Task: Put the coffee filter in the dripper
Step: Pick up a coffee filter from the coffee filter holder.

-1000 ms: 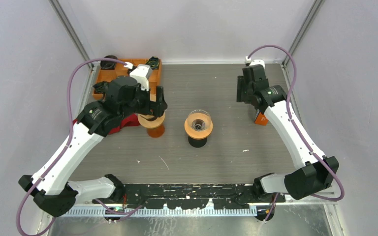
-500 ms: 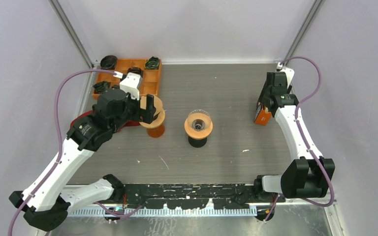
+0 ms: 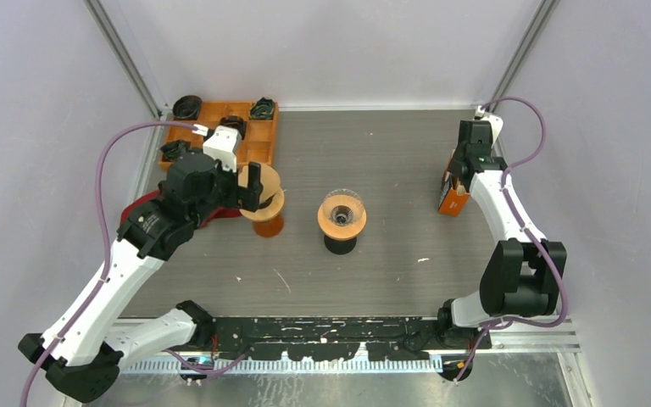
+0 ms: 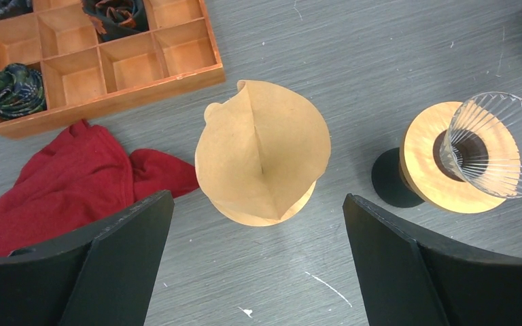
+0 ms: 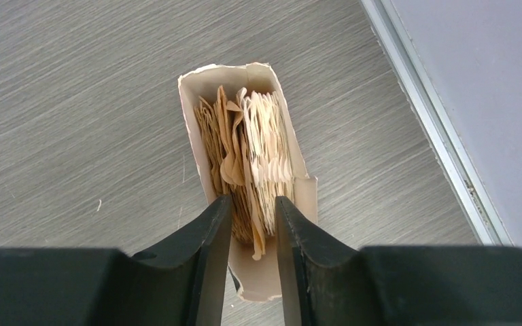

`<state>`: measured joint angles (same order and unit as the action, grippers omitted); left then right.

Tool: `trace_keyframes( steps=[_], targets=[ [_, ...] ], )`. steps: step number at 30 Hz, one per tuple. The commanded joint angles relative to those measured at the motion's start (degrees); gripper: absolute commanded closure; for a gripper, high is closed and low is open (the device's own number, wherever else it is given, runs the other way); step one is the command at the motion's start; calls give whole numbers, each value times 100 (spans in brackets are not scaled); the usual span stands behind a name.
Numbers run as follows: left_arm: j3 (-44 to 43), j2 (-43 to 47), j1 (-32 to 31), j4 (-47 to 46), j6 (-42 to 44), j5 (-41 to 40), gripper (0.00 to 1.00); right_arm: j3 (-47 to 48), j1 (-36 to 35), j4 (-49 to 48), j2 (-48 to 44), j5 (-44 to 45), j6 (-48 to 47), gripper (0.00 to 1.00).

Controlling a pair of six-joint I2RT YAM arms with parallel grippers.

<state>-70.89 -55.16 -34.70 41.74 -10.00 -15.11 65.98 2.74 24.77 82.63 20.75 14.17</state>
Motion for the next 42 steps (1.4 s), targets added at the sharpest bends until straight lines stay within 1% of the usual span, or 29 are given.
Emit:
trace_keyframes(
  steps=[1,5,8,15,18,34,39,42],
  targets=[
    [11,37,139,-450,28,188,1,119,85,-403,116,-45,6,66],
    [63,58,248,-526,0,368,1,83,95,-438,247,-80,12,70],
    [83,36,302,-548,-17,416,1,81,103,-450,248,-83,6,75],
    [107,29,406,-581,-60,568,1,-22,104,-399,-43,-118,-28,94],
    [112,35,435,-603,-74,613,1,-35,104,-374,-184,-110,-46,99],
    [159,19,581,-684,-167,952,1,475,65,455,-885,-248,116,99],
    [162,-8,630,-706,-217,1162,1,603,-52,680,-1171,-396,134,99],
    [149,-29,639,-717,-255,1282,1,680,-249,788,-1347,-485,134,99]
  ],
)
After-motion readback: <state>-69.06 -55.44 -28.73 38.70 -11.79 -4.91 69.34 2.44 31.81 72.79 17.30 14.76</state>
